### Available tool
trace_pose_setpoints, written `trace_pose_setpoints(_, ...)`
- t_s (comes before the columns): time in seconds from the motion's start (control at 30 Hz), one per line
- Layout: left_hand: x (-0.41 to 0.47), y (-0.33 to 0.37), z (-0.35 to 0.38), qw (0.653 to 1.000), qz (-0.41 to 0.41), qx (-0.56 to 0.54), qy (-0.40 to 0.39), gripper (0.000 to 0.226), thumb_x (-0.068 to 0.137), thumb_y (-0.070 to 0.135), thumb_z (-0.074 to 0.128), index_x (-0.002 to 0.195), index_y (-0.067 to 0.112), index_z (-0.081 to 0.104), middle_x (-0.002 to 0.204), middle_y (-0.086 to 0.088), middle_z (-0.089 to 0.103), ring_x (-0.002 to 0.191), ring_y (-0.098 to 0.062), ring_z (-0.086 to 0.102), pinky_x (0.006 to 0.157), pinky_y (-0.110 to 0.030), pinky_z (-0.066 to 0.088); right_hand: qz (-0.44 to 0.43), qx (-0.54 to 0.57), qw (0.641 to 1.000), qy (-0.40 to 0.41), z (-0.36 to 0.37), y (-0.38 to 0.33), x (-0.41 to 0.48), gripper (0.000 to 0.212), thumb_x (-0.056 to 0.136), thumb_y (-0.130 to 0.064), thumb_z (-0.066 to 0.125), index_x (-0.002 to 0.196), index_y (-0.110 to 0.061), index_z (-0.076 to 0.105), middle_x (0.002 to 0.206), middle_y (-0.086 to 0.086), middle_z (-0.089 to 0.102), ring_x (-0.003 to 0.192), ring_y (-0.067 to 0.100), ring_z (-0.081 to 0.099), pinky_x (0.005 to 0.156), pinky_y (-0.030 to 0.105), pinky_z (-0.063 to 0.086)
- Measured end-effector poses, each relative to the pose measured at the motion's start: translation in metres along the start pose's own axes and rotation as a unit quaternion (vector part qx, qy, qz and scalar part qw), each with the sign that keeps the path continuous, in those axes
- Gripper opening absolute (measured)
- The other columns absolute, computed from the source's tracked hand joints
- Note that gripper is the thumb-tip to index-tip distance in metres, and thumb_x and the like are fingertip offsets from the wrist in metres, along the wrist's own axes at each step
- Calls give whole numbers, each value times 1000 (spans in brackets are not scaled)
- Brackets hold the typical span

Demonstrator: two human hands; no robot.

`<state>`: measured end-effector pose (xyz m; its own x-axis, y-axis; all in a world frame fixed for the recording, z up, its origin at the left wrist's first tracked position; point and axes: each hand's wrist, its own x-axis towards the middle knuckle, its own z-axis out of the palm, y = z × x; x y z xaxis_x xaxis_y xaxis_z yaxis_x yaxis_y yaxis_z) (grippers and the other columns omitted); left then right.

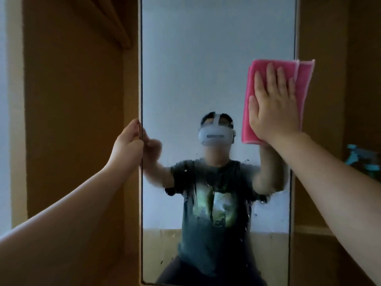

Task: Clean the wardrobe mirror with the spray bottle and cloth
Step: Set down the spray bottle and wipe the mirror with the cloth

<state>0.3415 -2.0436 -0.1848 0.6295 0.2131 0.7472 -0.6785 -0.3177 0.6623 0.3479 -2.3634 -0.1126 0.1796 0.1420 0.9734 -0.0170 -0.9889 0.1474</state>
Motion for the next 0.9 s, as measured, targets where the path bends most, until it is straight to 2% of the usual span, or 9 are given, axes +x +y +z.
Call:
trace_pose_setpoints(0.1, -25, -21, 9, 999, 7, -26, 20, 34, 76, -5, 36, 87, 18, 59, 75, -1, 59, 79, -23, 58, 71, -37, 49, -9, -10, 1000, -1, -1, 0, -4, 59, 102, -38, 14, 154, -11, 12, 160, 18, 11, 147, 36, 8, 120, 49, 2)
trace_pose_setpoints(0.13, -30, -27, 12, 999, 8, -38, 34, 35, 79, -4, 35, 94, 15, 61, 83, -7, 62, 87, -27, 59, 78, -38, 51, -10, -10, 1000, 0, -2, 0, -5, 59, 102, -38, 14, 154, -11, 11, 160, 18, 10, 148, 35, 8, 120, 49, 2)
trace_pose_setpoints(0.17, -32, -33, 15, 997, 2, -59, 52, 37, 84, -1, 35, 107, 10, 61, 99, -13, 64, 100, -30, 59, 91, -44, 50, -11, -11, 1000, -1, -2, 0, -6, 58, 102, -38, 14, 154, -11, 11, 161, 17, 9, 148, 35, 7, 120, 49, 3)
trace_pose_setpoints(0.2, -34, -38, 17, 994, -11, -86, 67, 37, 91, 4, 35, 120, 7, 57, 114, -15, 63, 112, -30, 57, 101, -46, 44, -10, -14, 1000, -1, -3, -1, -7, 58, 102, -38, 14, 154, -11, 10, 161, 17, 8, 148, 35, 7, 120, 49, 3)
trace_pose_setpoints(0.27, -32, -44, 20, 988, -24, -121, 93, 35, 98, 16, 38, 128, 13, 56, 124, -8, 62, 118, -22, 56, 106, -42, 40, -5, -23, 1000, -4, -3, -1, -8, 58, 103, -38, 14, 154, -10, 10, 161, 17, 8, 148, 34, 7, 120, 49, 4)
trace_pose_setpoints(0.4, -32, -47, 17, 991, -3, -88, 105, 29, 100, 22, 41, 118, 26, 62, 106, 8, 69, 103, -7, 63, 99, -36, 47, -13, -20, 1000, -15, -3, -1, -14, 59, 102, -38, 13, 154, -10, 9, 161, 17, 8, 148, 34, 7, 120, 49, 4)
trace_pose_setpoints(0.53, -36, -46, 17, 993, 11, -54, 101, 29, 101, 23, 40, 122, 26, 59, 107, 8, 67, 103, -8, 62, 97, -36, 48, -3, -7, 1000, -24, 0, -6, -44, 62, 100, -41, 8, 154, -10, 10, 161, 16, 9, 148, 33, 7, 120, 49, 5)
trace_pose_setpoints(0.73, -40, -41, 16, 994, 11, -38, 106, 31, 101, 22, 39, 126, 23, 56, 106, 10, 65, 106, -9, 60, 97, -29, 46, -14, 14, 999, -30, 14, -17, -126, 58, 103, -40, 10, 152, -9, 15, 158, 18, 16, 147, 35, 13, 120, 51, 10)
trace_pose_setpoints(0.9, -45, -48, 9, 998, 24, -31, 54, 33, 101, 20, 37, 123, 32, 59, 110, 14, 66, 107, -3, 59, 100, -29, 43, -43, 19, 998, -32, 22, -22, -170, 57, 103, -38, 15, 151, -8, 19, 157, 18, 18, 146, 36, 12, 119, 52, 10)
